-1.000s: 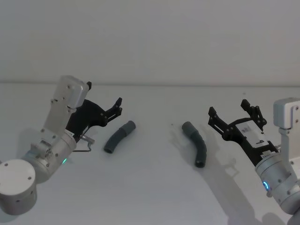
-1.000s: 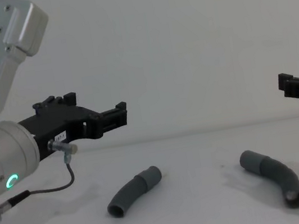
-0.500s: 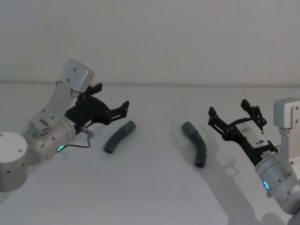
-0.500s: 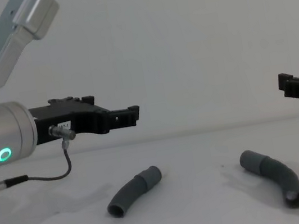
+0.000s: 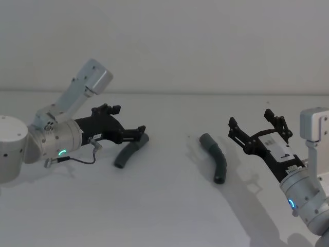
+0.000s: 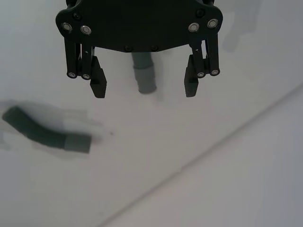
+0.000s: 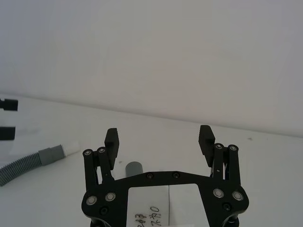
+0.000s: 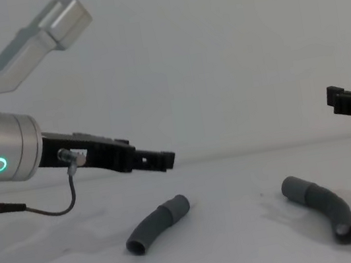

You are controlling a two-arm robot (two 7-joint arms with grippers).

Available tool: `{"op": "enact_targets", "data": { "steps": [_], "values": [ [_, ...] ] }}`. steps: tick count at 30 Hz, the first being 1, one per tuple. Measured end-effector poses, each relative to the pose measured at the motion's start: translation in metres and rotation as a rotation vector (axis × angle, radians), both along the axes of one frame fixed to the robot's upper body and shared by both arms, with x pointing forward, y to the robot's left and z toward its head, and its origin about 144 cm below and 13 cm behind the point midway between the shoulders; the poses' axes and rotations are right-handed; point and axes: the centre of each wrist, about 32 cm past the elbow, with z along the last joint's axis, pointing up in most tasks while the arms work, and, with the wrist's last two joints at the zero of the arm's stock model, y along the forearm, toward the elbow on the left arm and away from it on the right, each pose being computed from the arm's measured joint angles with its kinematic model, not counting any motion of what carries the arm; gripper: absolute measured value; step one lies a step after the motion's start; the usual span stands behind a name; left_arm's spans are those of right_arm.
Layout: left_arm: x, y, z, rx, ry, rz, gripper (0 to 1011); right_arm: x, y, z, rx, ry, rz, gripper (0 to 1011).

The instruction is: Use both hands to pick up one end of the pipe from the table, align the ends, and insert them.

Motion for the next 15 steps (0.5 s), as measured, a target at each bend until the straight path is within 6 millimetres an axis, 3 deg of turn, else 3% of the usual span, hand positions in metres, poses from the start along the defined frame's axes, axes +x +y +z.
{"op": "enact_targets", "data": {
  "steps": [15],
  "values": [
    [0.017, -0.004, 0.003, 0.057, 0.143, -0.035, 1001, 0.0, 0.0, 0.0, 0.0, 0.0, 0.0, 1001]
  ]
}}
